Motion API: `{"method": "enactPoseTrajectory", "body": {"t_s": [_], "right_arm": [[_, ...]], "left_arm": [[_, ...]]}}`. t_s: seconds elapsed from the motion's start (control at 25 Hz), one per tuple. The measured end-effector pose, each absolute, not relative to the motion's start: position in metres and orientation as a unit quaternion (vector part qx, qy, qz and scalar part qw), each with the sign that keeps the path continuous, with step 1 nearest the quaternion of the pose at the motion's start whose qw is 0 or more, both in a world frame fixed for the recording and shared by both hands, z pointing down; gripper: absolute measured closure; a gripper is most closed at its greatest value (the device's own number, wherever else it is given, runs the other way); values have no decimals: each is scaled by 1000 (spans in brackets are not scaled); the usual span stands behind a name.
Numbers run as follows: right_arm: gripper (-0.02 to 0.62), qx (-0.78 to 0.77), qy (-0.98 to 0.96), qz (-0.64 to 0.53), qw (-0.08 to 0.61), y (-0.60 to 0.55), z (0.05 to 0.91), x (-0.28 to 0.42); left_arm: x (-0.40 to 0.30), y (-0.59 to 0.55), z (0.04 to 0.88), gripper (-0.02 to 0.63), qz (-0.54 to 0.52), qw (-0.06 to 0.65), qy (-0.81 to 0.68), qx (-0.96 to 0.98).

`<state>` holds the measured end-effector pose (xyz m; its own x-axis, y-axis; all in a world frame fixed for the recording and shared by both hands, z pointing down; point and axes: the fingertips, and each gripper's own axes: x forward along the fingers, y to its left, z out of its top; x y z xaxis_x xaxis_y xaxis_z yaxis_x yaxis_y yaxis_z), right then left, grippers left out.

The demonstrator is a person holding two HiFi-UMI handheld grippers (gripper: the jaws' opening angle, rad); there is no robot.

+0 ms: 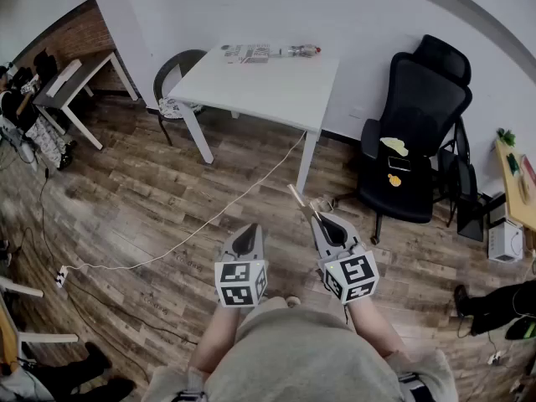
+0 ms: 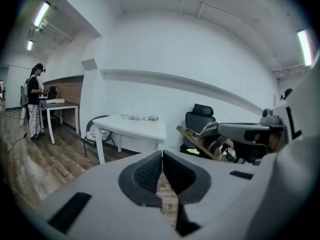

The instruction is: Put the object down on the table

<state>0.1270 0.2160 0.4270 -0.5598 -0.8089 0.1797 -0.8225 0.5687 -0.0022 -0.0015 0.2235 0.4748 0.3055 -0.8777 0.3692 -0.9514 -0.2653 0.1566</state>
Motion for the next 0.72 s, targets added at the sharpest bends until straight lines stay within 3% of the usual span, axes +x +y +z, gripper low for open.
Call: {"method": "enactPoseTrajectory", "body": {"t_s": [0.72], "right_arm": [[581, 444, -893, 32, 63, 237, 415, 137]], "left_arm": [[3, 250, 471, 597, 80, 183, -600, 775]]}}
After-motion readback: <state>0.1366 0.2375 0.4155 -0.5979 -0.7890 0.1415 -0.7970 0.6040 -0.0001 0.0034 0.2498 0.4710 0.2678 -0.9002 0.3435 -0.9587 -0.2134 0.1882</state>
